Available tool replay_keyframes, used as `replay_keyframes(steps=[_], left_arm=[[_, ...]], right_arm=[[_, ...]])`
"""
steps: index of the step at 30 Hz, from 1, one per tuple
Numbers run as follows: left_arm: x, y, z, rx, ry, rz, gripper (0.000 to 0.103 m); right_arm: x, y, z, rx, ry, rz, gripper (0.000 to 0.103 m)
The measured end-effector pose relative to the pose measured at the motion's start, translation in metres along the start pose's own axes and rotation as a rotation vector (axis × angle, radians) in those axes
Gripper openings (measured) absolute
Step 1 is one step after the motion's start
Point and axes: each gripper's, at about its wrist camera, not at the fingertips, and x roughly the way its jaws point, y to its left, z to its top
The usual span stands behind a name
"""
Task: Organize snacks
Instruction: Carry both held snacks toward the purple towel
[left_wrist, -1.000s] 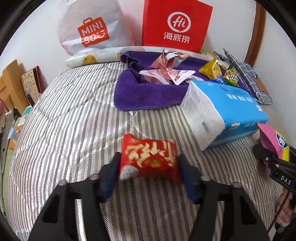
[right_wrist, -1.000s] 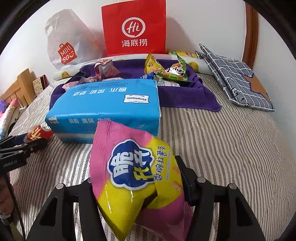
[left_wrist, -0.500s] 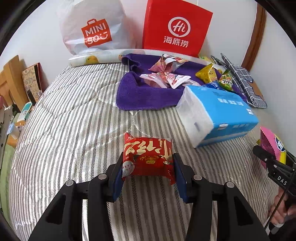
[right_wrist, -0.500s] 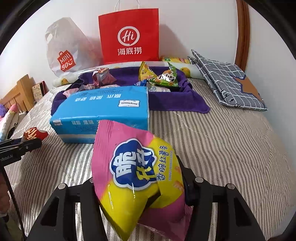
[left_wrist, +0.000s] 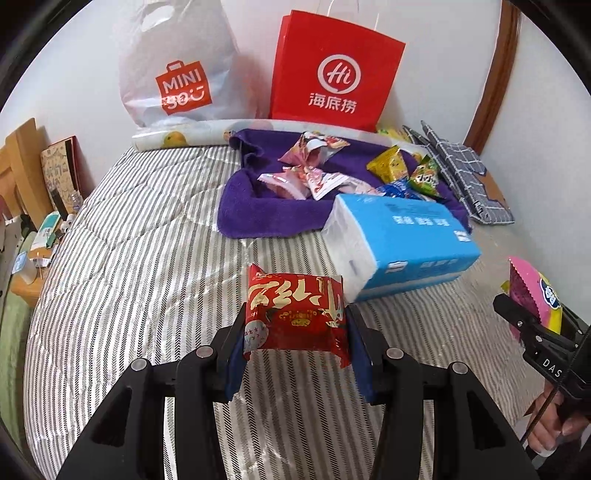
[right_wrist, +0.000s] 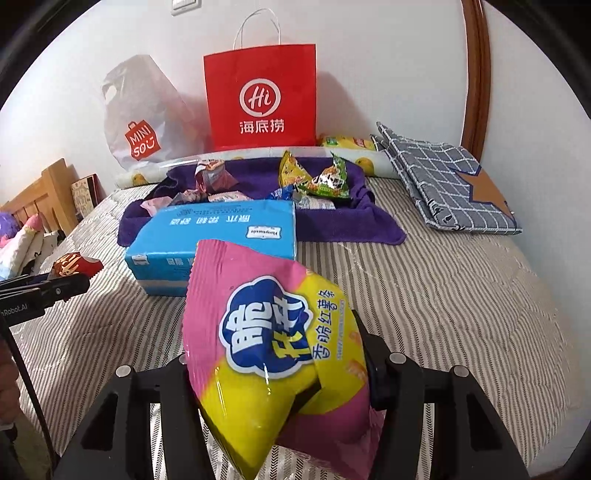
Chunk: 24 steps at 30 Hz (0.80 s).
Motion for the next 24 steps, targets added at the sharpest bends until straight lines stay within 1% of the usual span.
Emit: replay_keyframes(steps=[14,24], left_arm=[[-0.012,-0.016,0.004,0.033,-0.019,-0.019,0.048],[-0.015,-0.023,0.008,0.043,-0.027,-0.033,0.048]], right_arm=[[-0.015,0.002,0.005,-0.024,-0.036,-0.029,0.054],[-0.021,-0.006,0.008,-0.007,-0.042,-0.047,0.054]])
